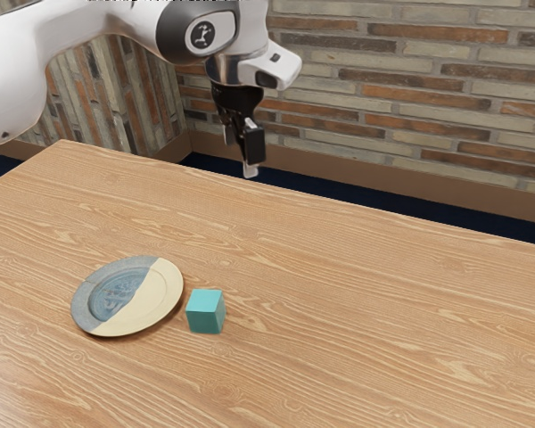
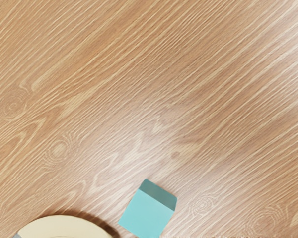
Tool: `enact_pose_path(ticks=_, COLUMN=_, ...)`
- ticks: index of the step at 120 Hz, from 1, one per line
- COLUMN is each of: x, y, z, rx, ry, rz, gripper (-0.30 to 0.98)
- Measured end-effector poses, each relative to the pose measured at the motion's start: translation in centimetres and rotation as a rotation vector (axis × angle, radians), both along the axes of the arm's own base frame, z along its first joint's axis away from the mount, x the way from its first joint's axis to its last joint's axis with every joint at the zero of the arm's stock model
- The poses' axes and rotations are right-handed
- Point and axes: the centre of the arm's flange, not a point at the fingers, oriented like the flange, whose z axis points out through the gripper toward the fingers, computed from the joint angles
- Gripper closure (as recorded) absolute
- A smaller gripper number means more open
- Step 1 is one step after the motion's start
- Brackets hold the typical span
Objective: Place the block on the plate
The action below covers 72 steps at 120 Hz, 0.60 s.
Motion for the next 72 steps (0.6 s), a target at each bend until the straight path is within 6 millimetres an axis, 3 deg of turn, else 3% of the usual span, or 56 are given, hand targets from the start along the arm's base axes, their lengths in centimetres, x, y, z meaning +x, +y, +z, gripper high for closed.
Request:
enact_pose_path(ticks=12, x=0.3, y=-0.1, z=-1.2, rx=0.010, ry=0.027, rz=-0.041, gripper=0.00)
enact_pose_path(ticks=36, x=1.6, y=0.2, z=-8.0, rx=0.030, ry=0.137, rz=-0.094, gripper=0.00)
enact_pose_path(ticks=58, x=0.0, y=2.2, z=-13.0, rx=0.041, ry=0.233, rz=-0.114, gripper=0.00)
enact_pose_path(ticks=72, x=-1.4, y=3.6, z=-14.7, rx=0.021, ry=0.250, rz=-0.105, gripper=0.00)
